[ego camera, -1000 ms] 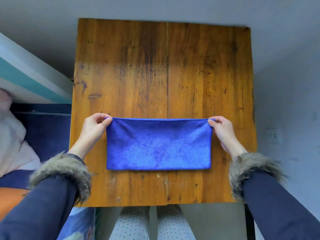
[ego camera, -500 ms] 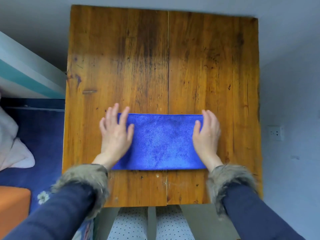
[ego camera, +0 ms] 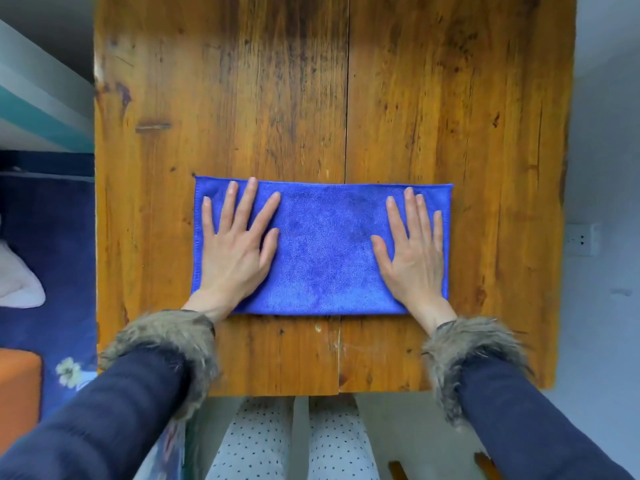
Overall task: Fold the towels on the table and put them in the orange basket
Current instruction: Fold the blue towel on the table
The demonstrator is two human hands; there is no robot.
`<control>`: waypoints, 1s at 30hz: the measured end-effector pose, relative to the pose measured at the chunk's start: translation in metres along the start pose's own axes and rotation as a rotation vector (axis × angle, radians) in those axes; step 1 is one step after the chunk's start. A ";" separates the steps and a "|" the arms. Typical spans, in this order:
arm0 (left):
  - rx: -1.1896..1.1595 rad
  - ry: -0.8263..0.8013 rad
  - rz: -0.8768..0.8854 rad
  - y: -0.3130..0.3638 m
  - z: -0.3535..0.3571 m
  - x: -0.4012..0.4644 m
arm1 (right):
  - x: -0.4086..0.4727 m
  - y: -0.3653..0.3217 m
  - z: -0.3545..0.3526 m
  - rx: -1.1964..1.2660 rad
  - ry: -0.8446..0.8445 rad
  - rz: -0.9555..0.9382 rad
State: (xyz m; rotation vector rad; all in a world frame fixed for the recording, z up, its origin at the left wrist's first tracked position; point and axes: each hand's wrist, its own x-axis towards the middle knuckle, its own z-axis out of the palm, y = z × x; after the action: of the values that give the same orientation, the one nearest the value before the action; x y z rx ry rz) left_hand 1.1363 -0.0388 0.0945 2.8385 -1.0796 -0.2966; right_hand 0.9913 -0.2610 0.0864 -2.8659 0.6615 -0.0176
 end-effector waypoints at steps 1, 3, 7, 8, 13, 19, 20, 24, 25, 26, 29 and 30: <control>0.008 0.012 -0.024 -0.009 0.000 -0.002 | -0.001 0.007 -0.001 0.004 0.006 0.022; 0.017 0.016 -0.073 -0.026 -0.001 -0.006 | -0.002 0.016 -0.004 0.004 -0.006 0.053; -0.070 0.021 -0.146 -0.044 -0.009 -0.024 | -0.006 0.009 -0.010 0.027 0.026 0.117; -0.091 0.032 -0.139 -0.044 -0.011 -0.031 | -0.009 0.003 -0.012 0.042 0.060 0.112; -0.108 0.007 -0.067 -0.037 -0.001 -0.064 | -0.035 -0.024 -0.005 0.062 0.090 0.027; -0.099 -0.047 -0.090 -0.043 0.007 -0.068 | -0.044 -0.022 0.004 0.009 0.006 0.181; -0.133 -0.039 -0.088 -0.042 0.005 -0.068 | -0.044 -0.025 0.002 0.017 0.002 0.194; -0.318 0.163 -0.117 -0.040 -0.007 -0.070 | -0.043 -0.054 -0.006 0.006 0.004 0.077; -0.322 0.239 -0.149 -0.040 -0.010 -0.069 | -0.042 -0.064 -0.007 0.004 -0.005 0.001; -0.326 0.289 -0.211 -0.040 -0.014 -0.068 | -0.041 -0.075 -0.007 0.000 -0.015 -0.068; -0.399 0.265 -0.481 -0.038 -0.022 -0.057 | -0.036 -0.100 0.002 -0.019 -0.050 -0.106; -0.420 0.213 -0.557 -0.038 -0.024 -0.053 | -0.035 -0.104 0.006 -0.028 -0.068 -0.067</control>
State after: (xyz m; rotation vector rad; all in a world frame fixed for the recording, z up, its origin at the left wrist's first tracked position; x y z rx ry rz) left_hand 1.1271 0.0248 0.1203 2.6372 -0.1438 -0.2147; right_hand 1.0048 -0.1535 0.1024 -2.8998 0.5575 0.0791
